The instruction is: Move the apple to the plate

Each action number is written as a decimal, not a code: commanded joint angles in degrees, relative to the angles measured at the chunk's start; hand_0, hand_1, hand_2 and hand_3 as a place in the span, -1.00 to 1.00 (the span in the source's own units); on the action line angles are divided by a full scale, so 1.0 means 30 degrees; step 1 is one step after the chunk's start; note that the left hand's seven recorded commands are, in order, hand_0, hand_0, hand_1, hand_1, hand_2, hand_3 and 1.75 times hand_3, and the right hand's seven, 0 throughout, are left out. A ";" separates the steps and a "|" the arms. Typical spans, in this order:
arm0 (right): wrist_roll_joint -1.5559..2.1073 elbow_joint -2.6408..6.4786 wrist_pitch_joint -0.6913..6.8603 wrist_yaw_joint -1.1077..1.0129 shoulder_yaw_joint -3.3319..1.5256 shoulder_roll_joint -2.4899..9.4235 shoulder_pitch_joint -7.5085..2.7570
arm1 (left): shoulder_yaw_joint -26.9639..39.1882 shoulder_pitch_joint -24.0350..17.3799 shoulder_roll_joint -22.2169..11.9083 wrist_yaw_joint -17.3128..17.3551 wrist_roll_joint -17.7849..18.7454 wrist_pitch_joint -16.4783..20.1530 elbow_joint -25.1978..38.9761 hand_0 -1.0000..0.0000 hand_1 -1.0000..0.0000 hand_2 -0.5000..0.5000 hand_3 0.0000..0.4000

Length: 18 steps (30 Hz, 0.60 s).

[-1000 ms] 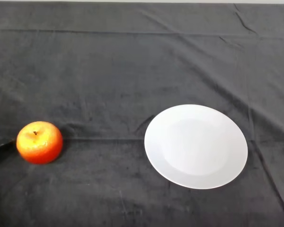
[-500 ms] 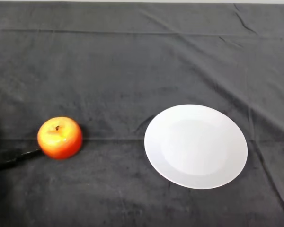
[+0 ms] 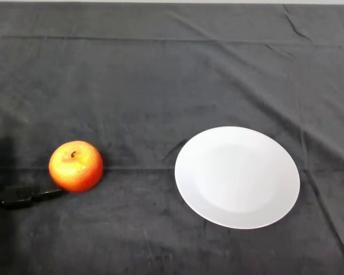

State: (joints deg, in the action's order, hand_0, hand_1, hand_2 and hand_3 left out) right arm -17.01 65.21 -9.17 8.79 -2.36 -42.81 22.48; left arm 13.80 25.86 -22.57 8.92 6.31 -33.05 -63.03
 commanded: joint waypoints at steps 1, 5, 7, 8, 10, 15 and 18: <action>0.0100 0.0167 0.0259 0.0005 -0.0175 0.0904 -0.0892 | -0.0524 0.0375 -0.0452 0.0338 -0.0345 -0.0510 0.0134 1.00 1.00 0.00 -1.00; 0.0100 0.0167 0.0260 0.0004 -0.0174 0.0904 -0.0892 | -0.0743 0.0608 -0.0358 0.0591 -0.0442 -0.0514 0.0077 1.00 1.00 0.00 -1.00; 0.0099 0.0167 0.0260 0.0004 -0.0174 0.0904 -0.0892 | -0.0874 0.0730 -0.0256 0.0706 -0.0497 -0.0553 0.0057 1.00 1.00 0.00 -1.00; 0.0099 0.0167 0.0261 0.0004 -0.0174 0.0904 -0.0891 | -0.0929 0.0783 -0.0211 0.0758 -0.0518 -0.0572 0.0048 1.00 1.00 0.00 -1.00; 0.0099 0.0168 0.0261 0.0004 -0.0173 0.0904 -0.0891 | -0.1066 0.0912 -0.0080 0.0849 -0.0577 -0.0619 0.0029 1.00 1.00 0.00 -1.00; 0.0097 0.0170 0.0260 0.0004 -0.0173 0.0904 -0.0890 | -0.1440 0.1196 0.0331 0.0994 -0.0743 -0.0772 -0.0026 1.00 1.00 0.00 -1.00; 0.0096 0.0171 0.0260 0.0004 -0.0173 0.0904 -0.0889 | -0.1681 0.1383 0.0585 0.1061 -0.0847 -0.0852 -0.0068 1.00 1.00 0.00 -1.00</action>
State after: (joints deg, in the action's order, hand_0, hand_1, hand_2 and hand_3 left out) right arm -17.01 65.20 -9.15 8.78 -2.34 -42.83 22.48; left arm 9.81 27.00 -21.41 11.41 4.53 -34.05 -63.04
